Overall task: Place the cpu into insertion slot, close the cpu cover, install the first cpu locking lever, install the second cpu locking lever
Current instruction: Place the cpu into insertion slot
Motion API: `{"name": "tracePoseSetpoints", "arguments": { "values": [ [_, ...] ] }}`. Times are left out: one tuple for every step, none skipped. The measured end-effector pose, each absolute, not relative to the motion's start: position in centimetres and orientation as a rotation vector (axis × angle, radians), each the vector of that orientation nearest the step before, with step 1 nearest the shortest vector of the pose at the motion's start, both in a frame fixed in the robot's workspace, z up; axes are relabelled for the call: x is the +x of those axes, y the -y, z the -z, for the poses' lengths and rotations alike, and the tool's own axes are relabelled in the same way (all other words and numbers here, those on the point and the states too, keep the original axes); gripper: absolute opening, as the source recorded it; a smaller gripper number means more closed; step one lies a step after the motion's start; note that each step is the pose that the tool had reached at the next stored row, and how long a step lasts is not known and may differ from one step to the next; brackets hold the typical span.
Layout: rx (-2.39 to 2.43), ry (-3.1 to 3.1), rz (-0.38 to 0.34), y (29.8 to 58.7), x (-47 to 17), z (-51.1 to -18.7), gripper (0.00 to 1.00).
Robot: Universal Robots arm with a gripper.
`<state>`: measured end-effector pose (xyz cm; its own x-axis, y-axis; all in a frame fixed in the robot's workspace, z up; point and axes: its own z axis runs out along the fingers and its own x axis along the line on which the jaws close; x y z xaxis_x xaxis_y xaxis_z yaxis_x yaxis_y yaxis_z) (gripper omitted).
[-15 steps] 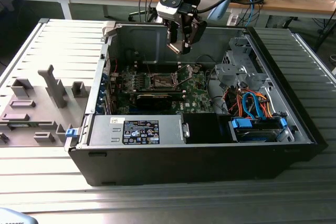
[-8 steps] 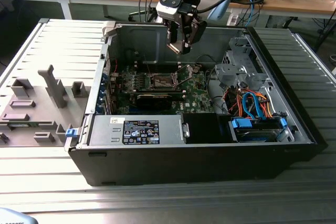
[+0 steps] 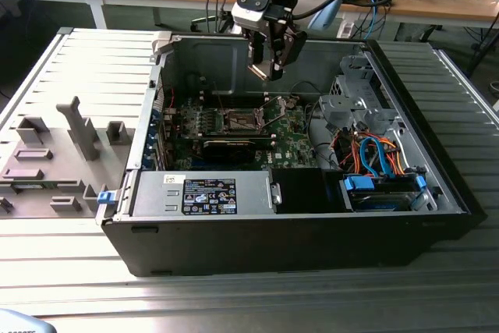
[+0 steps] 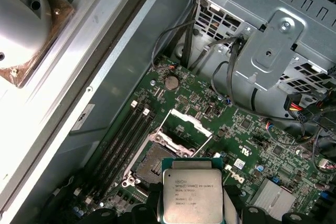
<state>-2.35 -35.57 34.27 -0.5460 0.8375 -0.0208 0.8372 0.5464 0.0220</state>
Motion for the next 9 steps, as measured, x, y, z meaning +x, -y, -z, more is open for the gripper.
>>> {"name": "tracePoseSetpoints", "arguments": {
  "values": [
    [1.483,-2.737,-0.015,35.57,-2.35,-34.27,0.55],
    [1.484,-2.737,-0.015,35.57,-2.35,-34.27,0.55],
    [1.491,-2.733,-0.015,35.57,-2.35,-34.27,0.55],
    [1.499,-2.728,-0.014,35.57,-2.35,-34.27,0.55],
    [1.499,-2.728,-0.014,35.57,-2.35,-34.27,0.55],
    [1.5,-2.727,-0.014,35.57,-2.35,-34.27,0.55],
    [1.501,-2.727,-0.014,35.57,-2.35,-34.27,0.55],
    [1.501,-2.727,-0.014,35.57,-2.35,-34.27,0.55],
    [1.502,-2.727,-0.014,35.57,-2.35,-34.27,0.55]
  ]
}}
